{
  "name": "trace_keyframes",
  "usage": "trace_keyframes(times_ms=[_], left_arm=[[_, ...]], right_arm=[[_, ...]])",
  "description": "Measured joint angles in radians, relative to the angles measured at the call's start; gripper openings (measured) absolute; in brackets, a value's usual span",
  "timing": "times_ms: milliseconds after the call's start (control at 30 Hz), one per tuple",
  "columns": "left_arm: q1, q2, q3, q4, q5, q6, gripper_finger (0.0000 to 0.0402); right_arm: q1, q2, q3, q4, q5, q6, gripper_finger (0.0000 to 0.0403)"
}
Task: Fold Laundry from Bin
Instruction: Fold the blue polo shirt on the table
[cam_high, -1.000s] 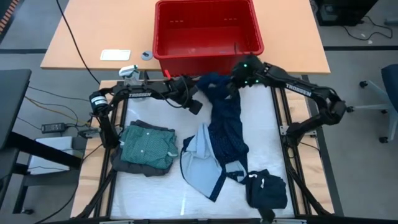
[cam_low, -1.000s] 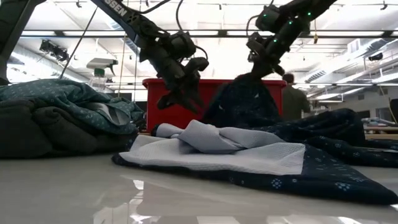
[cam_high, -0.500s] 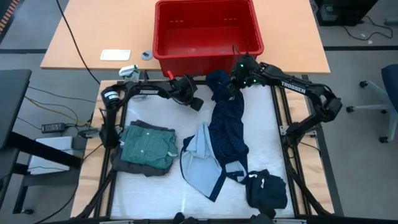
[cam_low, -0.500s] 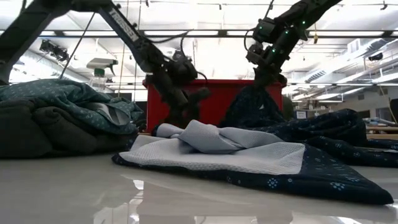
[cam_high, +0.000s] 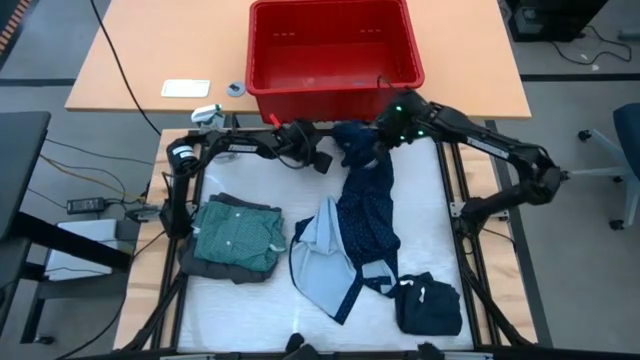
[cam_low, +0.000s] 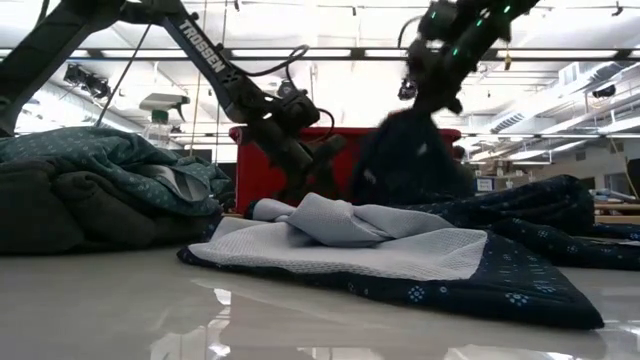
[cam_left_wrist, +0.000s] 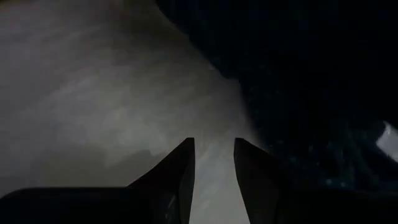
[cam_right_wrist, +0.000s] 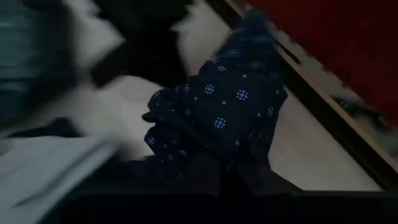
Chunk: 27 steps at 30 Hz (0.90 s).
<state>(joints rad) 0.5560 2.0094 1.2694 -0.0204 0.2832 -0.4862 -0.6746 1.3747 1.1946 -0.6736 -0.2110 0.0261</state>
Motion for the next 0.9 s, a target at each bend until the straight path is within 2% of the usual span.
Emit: trace_keyframes(times_ms=[100, 267, 333, 433, 500, 900], left_arm=[[0.009, 0.0, 0.0, 0.019, 0.0, 0.008, 0.0117], [0.016, 0.0, 0.0, 0.085, 0.04, 0.005, 0.0117], [0.013, 0.0, 0.0, 0.156, 0.115, 0.024, 0.0117], [0.0, 0.0, 0.001, 0.265, 0.283, 0.059, 0.0117], [-0.011, 0.0, 0.001, 0.295, 0.331, 0.055, 0.0117], [-0.027, 0.0, 0.001, 0.298, 0.333, 0.025, 0.0117]], right_arm=[[0.016, -0.074, 0.0, -0.012, -0.067, -0.015, 0.001], [0.026, -0.18, 0.0, -0.007, -0.102, -0.083, 0.001], [0.026, -0.208, 0.0, 0.005, -0.086, -0.087, 0.001], [0.018, -0.235, 0.0, 0.007, -0.034, -0.082, 0.001], [0.014, -0.25, 0.0, 0.016, -0.012, -0.079, 0.001], [0.009, -0.285, 0.0, 0.06, 0.036, -0.011, 0.001]])
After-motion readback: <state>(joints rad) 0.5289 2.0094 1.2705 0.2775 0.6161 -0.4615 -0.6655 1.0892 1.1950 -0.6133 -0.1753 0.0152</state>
